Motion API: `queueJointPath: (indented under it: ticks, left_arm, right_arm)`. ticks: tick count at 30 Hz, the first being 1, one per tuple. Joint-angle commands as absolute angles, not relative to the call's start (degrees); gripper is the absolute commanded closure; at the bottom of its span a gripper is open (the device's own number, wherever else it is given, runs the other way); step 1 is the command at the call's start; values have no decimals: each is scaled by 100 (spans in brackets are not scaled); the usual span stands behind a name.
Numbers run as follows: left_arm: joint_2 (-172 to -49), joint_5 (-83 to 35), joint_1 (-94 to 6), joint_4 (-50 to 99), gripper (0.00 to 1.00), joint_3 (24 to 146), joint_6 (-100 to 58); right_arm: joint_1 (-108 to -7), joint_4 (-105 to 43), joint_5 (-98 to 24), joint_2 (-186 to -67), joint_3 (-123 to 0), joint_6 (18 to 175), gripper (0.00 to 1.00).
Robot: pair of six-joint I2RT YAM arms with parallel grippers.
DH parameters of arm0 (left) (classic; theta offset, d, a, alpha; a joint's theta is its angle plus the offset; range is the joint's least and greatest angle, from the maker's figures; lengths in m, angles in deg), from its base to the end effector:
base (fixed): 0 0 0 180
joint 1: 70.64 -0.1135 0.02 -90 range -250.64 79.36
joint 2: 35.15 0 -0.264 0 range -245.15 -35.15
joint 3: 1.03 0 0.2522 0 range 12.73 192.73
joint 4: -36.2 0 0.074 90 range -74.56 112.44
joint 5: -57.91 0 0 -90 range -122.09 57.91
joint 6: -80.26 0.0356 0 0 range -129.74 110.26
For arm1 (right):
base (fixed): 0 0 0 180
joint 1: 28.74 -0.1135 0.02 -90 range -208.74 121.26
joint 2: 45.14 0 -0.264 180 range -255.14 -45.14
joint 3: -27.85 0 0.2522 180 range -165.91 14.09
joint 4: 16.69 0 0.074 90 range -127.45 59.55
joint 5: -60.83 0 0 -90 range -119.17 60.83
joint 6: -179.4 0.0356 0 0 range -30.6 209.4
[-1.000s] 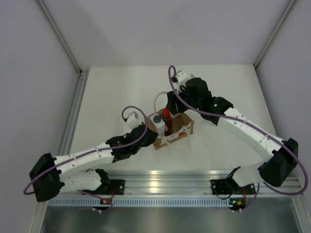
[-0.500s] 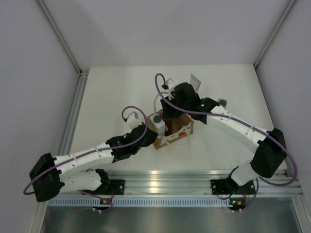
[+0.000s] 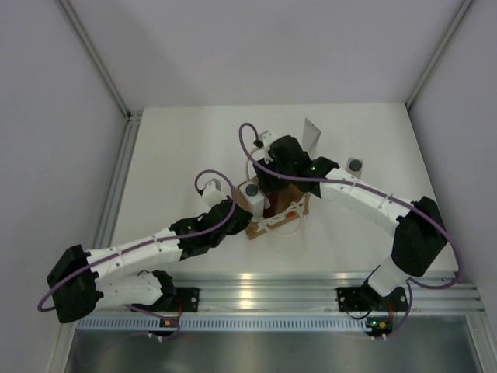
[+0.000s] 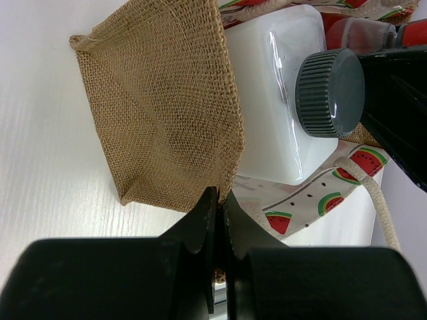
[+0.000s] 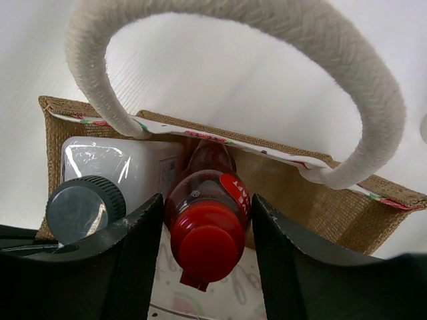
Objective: Take the personal care products out of the canvas bag
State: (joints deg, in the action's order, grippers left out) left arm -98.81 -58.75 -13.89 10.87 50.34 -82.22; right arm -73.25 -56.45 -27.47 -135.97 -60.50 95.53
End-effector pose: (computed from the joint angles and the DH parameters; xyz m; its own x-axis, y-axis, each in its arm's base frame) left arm 0.1412 -0.1862 0.2318 -0.6276 -0.5970 -0.4996 -0.1528 0.7238 -0.6729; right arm 0.2553 0.2495 0.2929 -0.5498 -0.3908 -0.7382 -0.6300 0.7744 0.0592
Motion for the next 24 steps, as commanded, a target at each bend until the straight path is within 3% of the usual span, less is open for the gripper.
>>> queueJointPath:
  ticks: [1, 15, 18, 21, 22, 24]
  left_arm:
    - [-9993, -6039, -1412, 1014, 100, 5044, -8216]
    - [-9870, -6066, -1404, 1014, 100, 5000, -8172]
    - [-9808, -6092, -1404, 1023, 100, 4948, -8189]
    - [-9782, -6110, -1404, 1023, 100, 4930, -8207]
    - [-9790, -6110, -1404, 1023, 100, 4930, -8207]
    - [-9790, -6101, -1404, 1023, 100, 4930, -8198]
  right_arm:
    - [-7426, -5585, -2574, -13787, -6036, 9476, 48]
    - [-7356, -5129, -2574, -13980, -5702, 9573, 45]
    - [-7347, -5006, -2591, -13954, -5622, 9599, 51]
    - [-7356, -4786, -2635, -13875, -5500, 9564, 71]
    - [-7347, -4733, -2635, -13849, -5447, 9555, 84]
    - [-7356, -4610, -2609, -13709, -5385, 9529, 95]
